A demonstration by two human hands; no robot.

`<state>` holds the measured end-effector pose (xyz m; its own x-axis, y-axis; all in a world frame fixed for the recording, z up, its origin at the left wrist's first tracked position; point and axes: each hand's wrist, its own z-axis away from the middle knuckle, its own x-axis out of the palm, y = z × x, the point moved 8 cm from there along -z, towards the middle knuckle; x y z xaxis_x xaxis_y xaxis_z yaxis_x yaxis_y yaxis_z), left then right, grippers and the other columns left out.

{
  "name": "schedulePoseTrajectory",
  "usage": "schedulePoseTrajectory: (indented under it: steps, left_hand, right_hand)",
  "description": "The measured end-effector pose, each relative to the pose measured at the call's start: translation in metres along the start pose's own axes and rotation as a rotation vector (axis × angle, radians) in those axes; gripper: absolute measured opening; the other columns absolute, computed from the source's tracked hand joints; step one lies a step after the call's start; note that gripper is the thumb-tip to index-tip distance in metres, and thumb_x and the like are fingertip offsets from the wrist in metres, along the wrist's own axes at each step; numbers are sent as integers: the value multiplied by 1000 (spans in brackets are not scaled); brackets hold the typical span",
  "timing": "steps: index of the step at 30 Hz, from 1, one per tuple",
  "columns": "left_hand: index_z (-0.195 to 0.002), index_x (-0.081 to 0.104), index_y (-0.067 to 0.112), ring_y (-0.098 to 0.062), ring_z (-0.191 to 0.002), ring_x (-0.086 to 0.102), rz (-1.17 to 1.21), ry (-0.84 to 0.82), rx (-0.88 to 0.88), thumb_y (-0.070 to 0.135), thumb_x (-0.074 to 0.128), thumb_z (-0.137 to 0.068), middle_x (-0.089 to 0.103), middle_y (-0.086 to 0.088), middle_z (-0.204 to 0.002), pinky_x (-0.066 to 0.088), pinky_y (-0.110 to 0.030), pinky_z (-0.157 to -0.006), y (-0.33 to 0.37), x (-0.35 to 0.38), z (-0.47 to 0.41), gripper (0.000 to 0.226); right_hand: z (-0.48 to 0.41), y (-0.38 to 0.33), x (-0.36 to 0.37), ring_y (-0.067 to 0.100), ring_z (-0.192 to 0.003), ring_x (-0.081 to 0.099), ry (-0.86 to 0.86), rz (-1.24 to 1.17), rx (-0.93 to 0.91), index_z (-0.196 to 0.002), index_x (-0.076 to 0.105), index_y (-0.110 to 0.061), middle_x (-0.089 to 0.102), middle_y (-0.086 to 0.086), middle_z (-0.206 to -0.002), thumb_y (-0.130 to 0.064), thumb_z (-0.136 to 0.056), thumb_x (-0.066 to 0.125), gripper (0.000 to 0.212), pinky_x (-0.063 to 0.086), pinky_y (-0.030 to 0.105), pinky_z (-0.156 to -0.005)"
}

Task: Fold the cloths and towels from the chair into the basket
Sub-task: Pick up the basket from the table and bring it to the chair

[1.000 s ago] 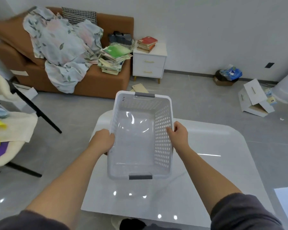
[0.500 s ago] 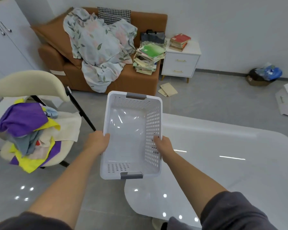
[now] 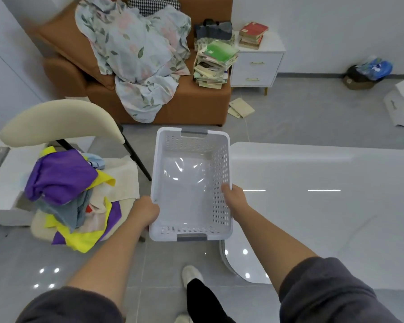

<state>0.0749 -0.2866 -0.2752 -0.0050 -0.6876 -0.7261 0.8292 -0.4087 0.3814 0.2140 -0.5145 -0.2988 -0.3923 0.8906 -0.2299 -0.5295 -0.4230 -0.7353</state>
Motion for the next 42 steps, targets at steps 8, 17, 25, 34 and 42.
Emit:
schedulePoseTrajectory:
  steps: [8,17,25,34,42]
  left_hand:
    - [-112,62,1,-37,-100,59,112,-13,-68,9,44,-89,63,-20,-113,51,-35,-76,-40,-21,-72,31]
    - [-111,59,3,-36,-95,63,181,-360,-119,5,51,-84,63,-17,-110,57,-47,-75,-63,2,-160,28]
    - [-102,62,0,-39,-93,64,280,-458,-303,-2,48,-81,64,-20,-106,55,-59,-68,-124,62,-240,25]
    - [-111,60,-3,-37,-99,62,230,-408,-317,0,44,-87,63,-20,-113,57,-47,-75,-169,177,-327,29]
    - [-113,59,1,-39,-97,60,316,-424,-407,-6,36,-89,61,-20,-111,55,-50,-70,-232,296,-387,33]
  right_hand:
    - [-24,27,73,31,-91,59,-165,137,324,-110,49,-6,58,16,-108,-9,-96,42,16,55,40,-68]
    - [-84,43,120,37,-107,56,20,174,410,-123,48,4,56,21,-115,-2,-95,37,32,50,49,-92]
    - [-141,92,169,37,-107,57,55,221,503,-127,47,3,55,21,-119,-5,-96,36,33,50,46,-92]
    - [-237,188,189,27,-97,54,72,329,451,-128,52,-2,59,16,-122,-1,-95,35,38,48,31,-76]
    - [-306,297,215,32,-111,55,53,317,468,-129,53,-1,58,17,-126,3,-93,38,39,47,32,-87]
